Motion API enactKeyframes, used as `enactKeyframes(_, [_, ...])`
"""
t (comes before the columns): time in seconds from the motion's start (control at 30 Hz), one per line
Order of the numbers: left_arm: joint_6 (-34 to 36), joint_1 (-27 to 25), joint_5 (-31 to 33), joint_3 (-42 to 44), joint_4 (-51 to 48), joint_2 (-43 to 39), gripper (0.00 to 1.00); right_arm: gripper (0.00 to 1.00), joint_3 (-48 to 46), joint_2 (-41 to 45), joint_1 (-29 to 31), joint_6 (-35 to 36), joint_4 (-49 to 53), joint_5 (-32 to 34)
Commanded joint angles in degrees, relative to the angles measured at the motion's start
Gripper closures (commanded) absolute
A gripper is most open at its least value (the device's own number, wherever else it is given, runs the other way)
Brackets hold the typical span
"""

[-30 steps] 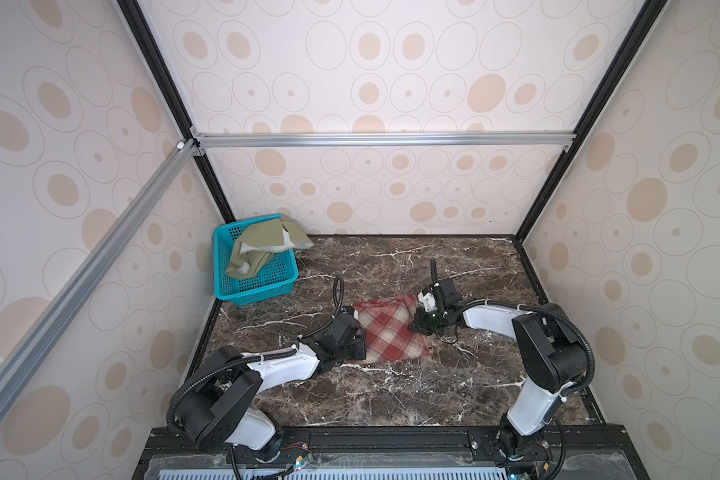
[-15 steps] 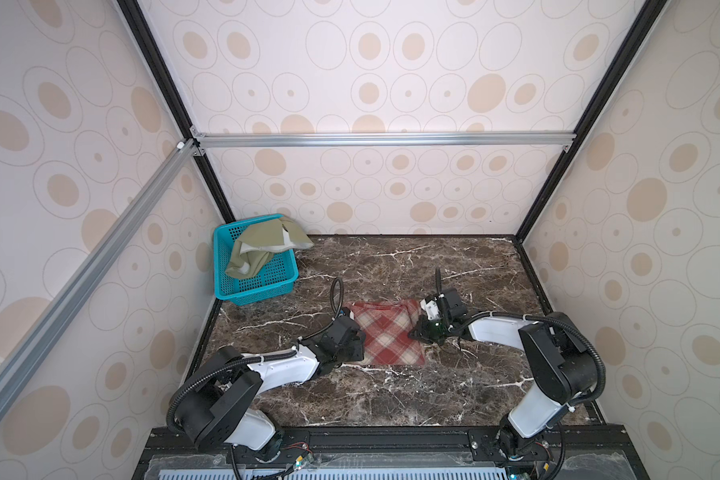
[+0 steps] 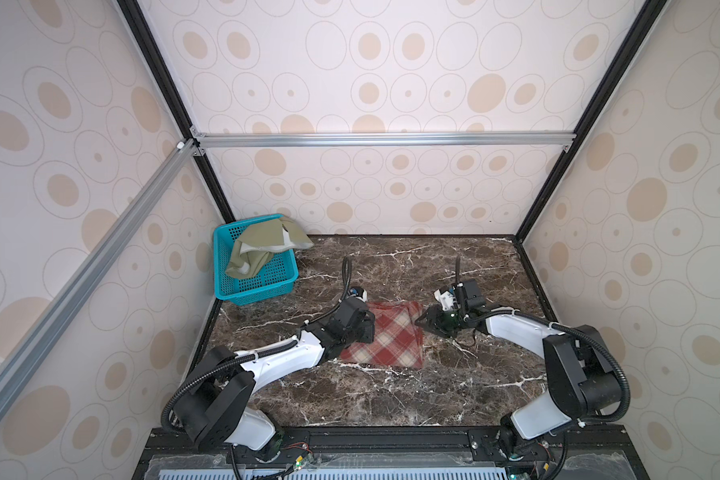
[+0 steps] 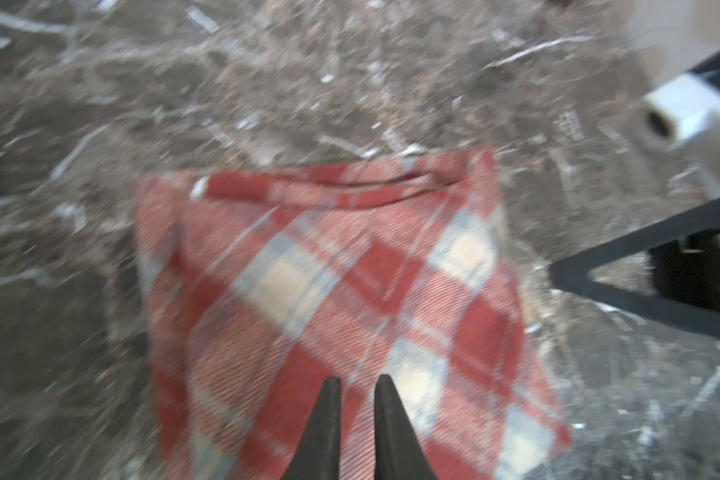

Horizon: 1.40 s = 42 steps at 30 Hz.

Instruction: Fold and stack the skirts

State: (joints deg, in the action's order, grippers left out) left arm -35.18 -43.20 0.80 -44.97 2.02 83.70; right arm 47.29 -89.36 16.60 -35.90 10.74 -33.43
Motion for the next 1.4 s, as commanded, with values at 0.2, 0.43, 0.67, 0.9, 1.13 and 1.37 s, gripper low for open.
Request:
enactKeyframes(0.2, [0.7, -1.3, -7.5, -3.7, 8.2, 11.3, 0.84, 0.35, -2.7, 0.2, -2.9, 1.9, 0.7, -4.3])
enactKeyframes(0.43, [1.3, -1.4, -8.5, -6.1, 8.6, 16.0, 0.85, 0.34, -2.9, -3.6, -2.9, 3.7, -1.2, -3.8])
enactKeyframes(0.67, [1.0, -1.4, -9.4, -7.5, 7.4, 19.2, 0.86, 0.32, -3.3, -7.0, -2.9, 4.4, -4.9, -4.6])
enactKeyframes(0.9, [0.6, -1.4, -9.3, -7.1, 6.8, 19.2, 0.87, 0.31, -4.0, -9.4, -2.7, 5.1, -7.6, -6.8])
enactKeyframes(1.13, [0.9, -1.4, -8.3, -7.0, 5.8, 19.0, 0.87, 0.30, -4.3, -12.3, -1.4, 6.1, -9.2, -7.6])
enactKeyframes(1.37, [1.4, -1.4, -7.9, -7.6, 4.9, 19.0, 0.87, 0.34, -3.7, -13.3, 0.8, 8.3, -7.9, -5.0])
